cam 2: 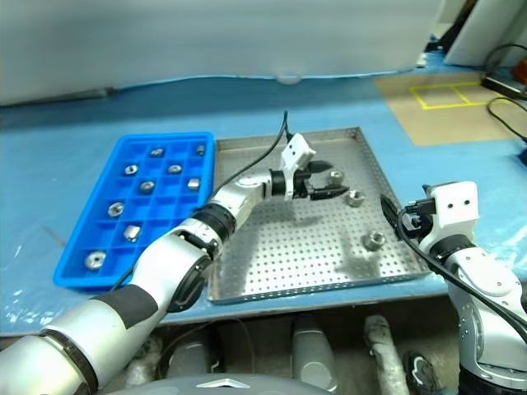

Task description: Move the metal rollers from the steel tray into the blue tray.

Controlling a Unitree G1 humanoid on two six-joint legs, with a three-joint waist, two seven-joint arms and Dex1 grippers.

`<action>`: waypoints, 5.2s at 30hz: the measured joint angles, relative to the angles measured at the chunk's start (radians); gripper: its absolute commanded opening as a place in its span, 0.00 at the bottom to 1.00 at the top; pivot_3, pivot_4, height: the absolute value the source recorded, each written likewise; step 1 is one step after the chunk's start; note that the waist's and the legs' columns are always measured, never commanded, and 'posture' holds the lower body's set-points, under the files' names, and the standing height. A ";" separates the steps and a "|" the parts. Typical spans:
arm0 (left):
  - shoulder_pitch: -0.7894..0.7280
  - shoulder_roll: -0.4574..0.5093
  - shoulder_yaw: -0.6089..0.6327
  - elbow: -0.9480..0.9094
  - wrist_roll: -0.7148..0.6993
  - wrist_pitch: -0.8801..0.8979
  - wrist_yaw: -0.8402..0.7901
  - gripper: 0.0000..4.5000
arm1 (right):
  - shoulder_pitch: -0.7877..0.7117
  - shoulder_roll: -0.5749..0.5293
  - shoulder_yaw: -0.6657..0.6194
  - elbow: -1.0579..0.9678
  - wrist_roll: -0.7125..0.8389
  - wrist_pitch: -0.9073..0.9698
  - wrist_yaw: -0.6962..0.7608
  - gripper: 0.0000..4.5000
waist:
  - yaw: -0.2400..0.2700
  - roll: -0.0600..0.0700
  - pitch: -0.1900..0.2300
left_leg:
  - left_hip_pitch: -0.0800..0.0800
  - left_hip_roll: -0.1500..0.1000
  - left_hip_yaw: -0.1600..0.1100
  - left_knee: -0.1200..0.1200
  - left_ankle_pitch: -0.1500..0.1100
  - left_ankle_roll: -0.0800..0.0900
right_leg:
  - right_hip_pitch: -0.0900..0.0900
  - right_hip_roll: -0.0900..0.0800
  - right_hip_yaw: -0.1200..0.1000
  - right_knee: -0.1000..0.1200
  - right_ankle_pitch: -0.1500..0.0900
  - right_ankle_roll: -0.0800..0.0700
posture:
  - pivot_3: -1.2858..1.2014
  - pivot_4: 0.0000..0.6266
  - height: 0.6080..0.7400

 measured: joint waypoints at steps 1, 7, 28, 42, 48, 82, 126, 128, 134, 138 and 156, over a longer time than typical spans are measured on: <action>-0.011 -0.002 0.009 0.015 0.009 -0.009 0.030 0.92 | 0.015 0.000 -0.013 -0.006 0.001 0.003 -0.003 0.95 | -0.016 0.000 0.000 | -0.002 0.000 0.000 0.002 -0.002 0.001 | 0.000 0.000 0.000 -0.002 0.000 0.001 | 0.18 0.24 1.00; -0.018 -0.005 0.026 0.078 0.072 -0.026 0.218 0.92 | 0.053 0.000 -0.032 -0.038 0.002 0.011 -0.031 0.95 | -0.116 0.002 -0.001 | -0.013 -0.008 -0.001 0.007 -0.008 0.011 | -0.001 -0.011 -0.003 -0.014 0.005 0.009 | 0.16 0.24 1.00; -0.018 -0.009 0.067 0.134 0.213 0.050 0.749 0.92 | 0.328 0.155 -0.122 -0.236 -0.002 0.001 -0.122 0.95 | -0.324 0.003 -0.002 | -0.029 -0.033 -0.005 0.017 -0.022 0.029 | 0.004 -0.038 -0.012 -0.026 -0.003 0.032 | 0.07 0.24 1.00; -0.018 -0.009 0.149 0.131 0.205 0.150 0.836 0.83 | 0.342 0.160 -0.139 -0.241 -0.001 -0.011 -0.130 0.96 | -0.385 0.003 -0.002 | -0.045 -0.039 -0.023 0.031 -0.029 0.032 | 0.009 -0.050 -0.034 -0.026 -0.006 0.038 | 0.08 0.24 1.00; -0.014 -0.010 0.201 0.141 0.184 0.217 0.851 0.44 | 0.334 0.139 -0.140 -0.241 -0.002 -0.014 -0.128 0.96 | -0.385 0.004 -0.002 | -0.046 -0.041 -0.026 0.032 -0.029 0.032 | 0.010 -0.052 -0.036 -0.027 -0.006 0.039 | 0.08 0.24 1.00; 0.278 0.101 0.346 -0.418 -0.115 0.050 0.063 0.41 | -0.328 -0.024 0.307 0.342 -0.020 -0.183 0.126 0.96 | -0.217 0.004 0.000 | -0.045 -0.047 -0.027 0.036 -0.029 0.051 | 0.021 -0.070 -0.054 -0.022 0.001 0.029 | 0.41 0.24 1.00; 0.840 0.531 0.093 -1.200 -0.051 0.517 0.244 0.86 | -0.649 0.078 0.568 0.812 -0.040 -0.434 0.495 0.96 | 0.244 0.006 0.000 | -0.012 -0.014 -0.023 -0.011 0.007 0.000 | 0.014 -0.030 -0.049 -0.004 0.001 -0.003 | 0.53 0.24 1.00; 0.830 0.522 0.107 -1.200 -0.058 0.517 0.257 0.99 | -0.653 0.085 0.567 0.816 -0.041 -0.443 0.480 0.96 | 0.244 0.006 0.000 | -0.012 -0.014 -0.023 -0.011 0.007 0.000 | 0.014 -0.030 -0.049 -0.004 0.001 -0.003 | 0.53 0.24 1.00; 0.754 0.472 0.118 -1.225 -0.167 0.482 0.148 0.99 | -0.668 0.103 0.440 0.839 -0.037 -0.433 0.311 0.96 | 0.246 0.006 0.000 | -0.013 -0.014 -0.022 -0.011 0.007 0.000 | 0.014 -0.030 -0.048 -0.004 0.001 -0.004 | 0.49 0.24 1.00; 0.693 0.435 0.064 -1.201 -0.203 0.466 0.046 0.99 | -0.653 0.069 0.347 0.843 -0.047 -0.402 0.182 0.96 | 0.243 0.006 0.000 | -0.012 -0.014 -0.021 -0.012 0.009 -0.003 | 0.014 -0.030 -0.047 -0.004 0.001 -0.004 | 0.46 0.24 1.00; 0.503 0.268 -0.018 -0.856 -0.181 0.285 -0.151 0.99 | -0.302 -0.084 0.087 0.607 -0.032 -0.109 -0.012 0.96 | 0.131 0.006 0.000 | -0.008 -0.015 -0.001 -0.011 0.002 0.008 | 0.006 -0.030 -0.028 -0.008 0.003 0.001 | 0.36 0.24 1.00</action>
